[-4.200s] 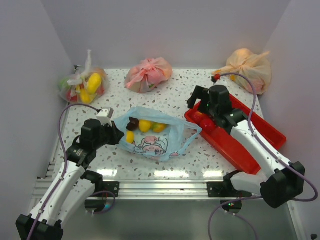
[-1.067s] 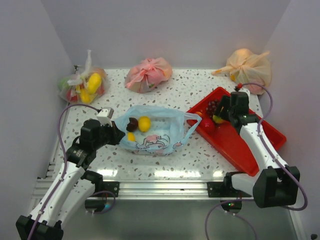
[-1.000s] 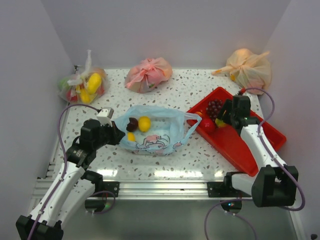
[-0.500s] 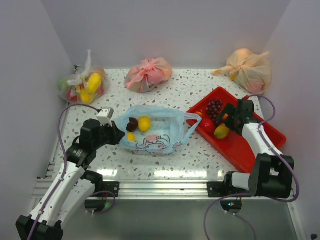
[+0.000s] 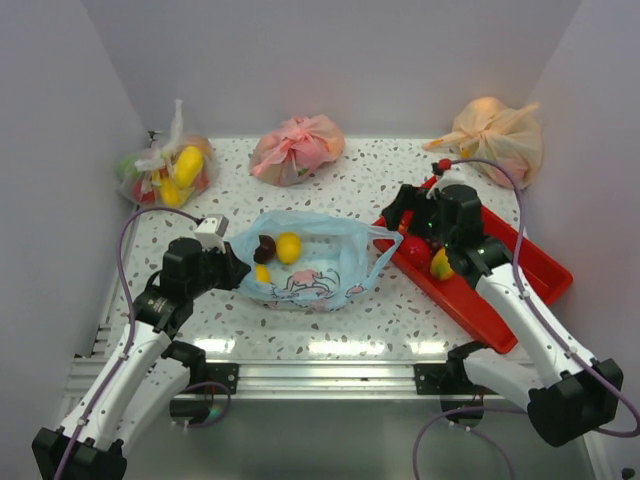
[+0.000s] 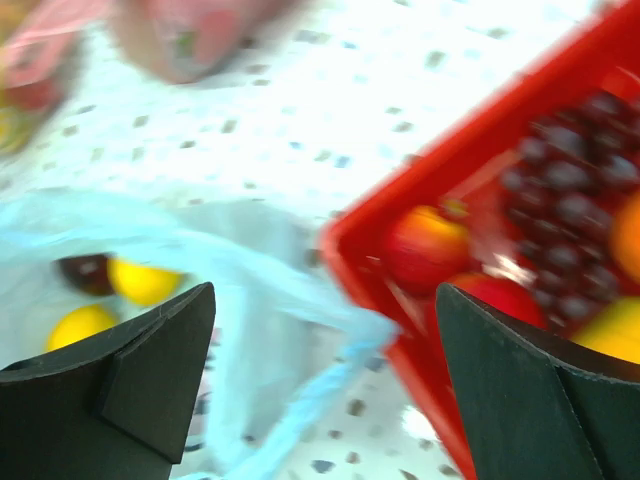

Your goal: Untie the knot of the plastic bag and take out the fruit

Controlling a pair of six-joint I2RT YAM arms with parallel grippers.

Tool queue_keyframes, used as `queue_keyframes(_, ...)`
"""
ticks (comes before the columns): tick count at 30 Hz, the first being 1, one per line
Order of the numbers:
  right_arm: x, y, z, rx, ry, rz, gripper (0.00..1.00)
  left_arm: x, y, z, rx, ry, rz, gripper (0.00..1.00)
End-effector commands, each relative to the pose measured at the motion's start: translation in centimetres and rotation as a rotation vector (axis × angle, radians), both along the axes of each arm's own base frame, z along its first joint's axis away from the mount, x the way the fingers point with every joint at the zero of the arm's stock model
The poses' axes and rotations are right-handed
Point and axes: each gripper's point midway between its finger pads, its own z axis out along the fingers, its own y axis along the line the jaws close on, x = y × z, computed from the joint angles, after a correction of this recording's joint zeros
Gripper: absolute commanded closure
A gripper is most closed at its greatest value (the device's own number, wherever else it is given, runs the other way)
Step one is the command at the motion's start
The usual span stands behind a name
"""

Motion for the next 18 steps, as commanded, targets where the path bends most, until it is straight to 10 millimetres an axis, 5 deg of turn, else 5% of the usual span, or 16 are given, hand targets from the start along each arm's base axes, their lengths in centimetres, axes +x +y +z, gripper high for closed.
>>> queue_keyframes(1,0.4,6.2,5.1,0.054,-0.159,0.206,0.06,0.7,-0.1,0.7,-0.006,-0.043,-0.003,1.00)
queue_keyframes(4,-0.2,12.5,4.9,0.081,-0.144,0.388,0.06,0.7,-0.1,0.6,-0.004,-0.039,-0.004,1.00)
queue_keyframes(9,-2.0,22.5,1.7,0.120,-0.070,0.628,0.06,0.7,-0.1,0.6,-0.004,-0.037,-0.003,1.00)
queue_keyframes(13,-1.9,26.8,-1.5,0.129,0.002,0.666,0.05,0.7,-0.1,0.6,-0.006,-0.038,-0.005,1.00)
queue_keyframes(18,0.7,28.4,-5.6,0.123,0.050,0.574,0.04,0.6,-0.1,0.7,-0.007,-0.043,-0.009,1.00)
